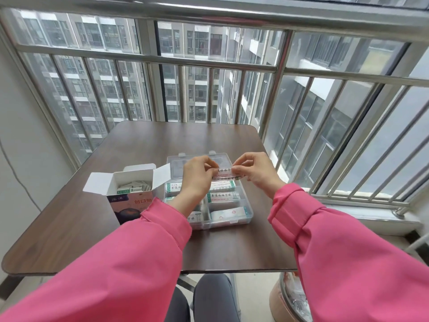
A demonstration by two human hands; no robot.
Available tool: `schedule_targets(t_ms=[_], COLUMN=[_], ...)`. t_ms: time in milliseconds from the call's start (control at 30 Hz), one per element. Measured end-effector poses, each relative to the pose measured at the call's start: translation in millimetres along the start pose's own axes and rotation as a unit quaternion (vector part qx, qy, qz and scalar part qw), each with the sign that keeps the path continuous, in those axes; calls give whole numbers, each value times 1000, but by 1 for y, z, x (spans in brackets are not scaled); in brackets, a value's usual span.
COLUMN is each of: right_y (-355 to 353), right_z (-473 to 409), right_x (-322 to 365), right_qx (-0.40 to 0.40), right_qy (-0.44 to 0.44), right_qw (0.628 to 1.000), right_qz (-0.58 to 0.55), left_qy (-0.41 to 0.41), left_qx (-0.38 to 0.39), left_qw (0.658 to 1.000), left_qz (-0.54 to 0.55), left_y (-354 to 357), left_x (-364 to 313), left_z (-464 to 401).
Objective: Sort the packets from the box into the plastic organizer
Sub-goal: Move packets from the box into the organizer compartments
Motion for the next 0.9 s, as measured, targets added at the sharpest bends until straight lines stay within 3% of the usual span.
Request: schedule_targets(t_ms=[300, 400, 600, 900], right_y=[20, 28, 38, 36], right_z=[-20, -23, -25, -20], right_x=[-14, -17, -14, -3], right_qx=[12, 27, 46, 39], right_qy=[-12, -21, -46, -49], right_qw=[996, 992, 980, 935], right_qz=[93, 123, 189, 348], left_qy=[-18, 4, 16, -19], left_qx=[42, 36, 51, 63], left_qw=[988, 964, 924, 890], left_qz=[-151, -265, -379, -451], left_y=[15, 17, 20, 20], left_x=[27, 26, 23, 22], left_z=[-20, -20, -17, -21])
Point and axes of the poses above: each hand's wrist, its own z-axis away from the middle knuckle, its own y-axis out of the palm, x = y × z, the point moved 6 cm from there along -z, towards the middle knuckle, and after that the axes turned 13 degrees about z, right-handed, at the moved point
